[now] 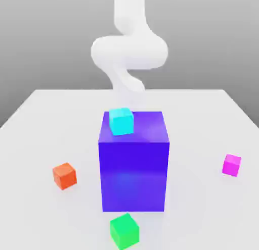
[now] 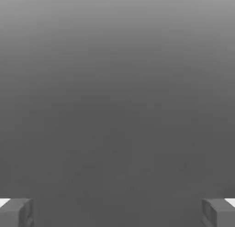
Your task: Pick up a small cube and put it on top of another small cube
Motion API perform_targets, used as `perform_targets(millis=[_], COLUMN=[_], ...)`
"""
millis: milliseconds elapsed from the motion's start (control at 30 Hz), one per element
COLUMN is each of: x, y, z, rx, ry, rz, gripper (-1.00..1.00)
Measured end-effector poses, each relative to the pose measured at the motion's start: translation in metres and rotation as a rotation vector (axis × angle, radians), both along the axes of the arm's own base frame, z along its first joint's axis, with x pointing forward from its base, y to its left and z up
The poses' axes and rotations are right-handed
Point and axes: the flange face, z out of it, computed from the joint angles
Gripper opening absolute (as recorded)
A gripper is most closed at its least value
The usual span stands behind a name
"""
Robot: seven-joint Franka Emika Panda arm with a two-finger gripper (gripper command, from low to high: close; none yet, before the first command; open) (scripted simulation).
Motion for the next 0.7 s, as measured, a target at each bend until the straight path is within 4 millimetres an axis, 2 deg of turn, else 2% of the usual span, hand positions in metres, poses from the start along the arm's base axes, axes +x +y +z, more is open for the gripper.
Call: perform_targets(millis=[33,67,100,133,167,200,233,267,333,500,600,700], x=[0.010,0.010,0.021,0.021,0.031,0.031,0.040,0.040,0.053,0.053,0.057,0.057], y=[0.008,0.008,0.020,0.020,0.034,0.034,0.049,0.049,0.080,0.080,0.146,0.146], z=[-0.014,-0.014,-0.030,-0.030,-0.049,-0.049,-0.069,-0.069,-0.107,-0.107,-0.181,-0.181], rx=[0.017,0.017,0.035,0.035,0.051,0.051,0.066,0.066,0.085,0.085,0.086,0.086], ry=[0.025,0.025,0.054,0.054,0.087,0.087,0.123,0.123,0.187,0.187,0.312,0.312], rz=[0.041,0.041,0.088,0.088,0.139,0.139,0.190,0.190,0.277,0.277,0.429,0.429], gripper=[0.00,0.00,0.00,0.00,0.00,0.00,0.00,0.00,0.00,0.00,0.00,0.00])
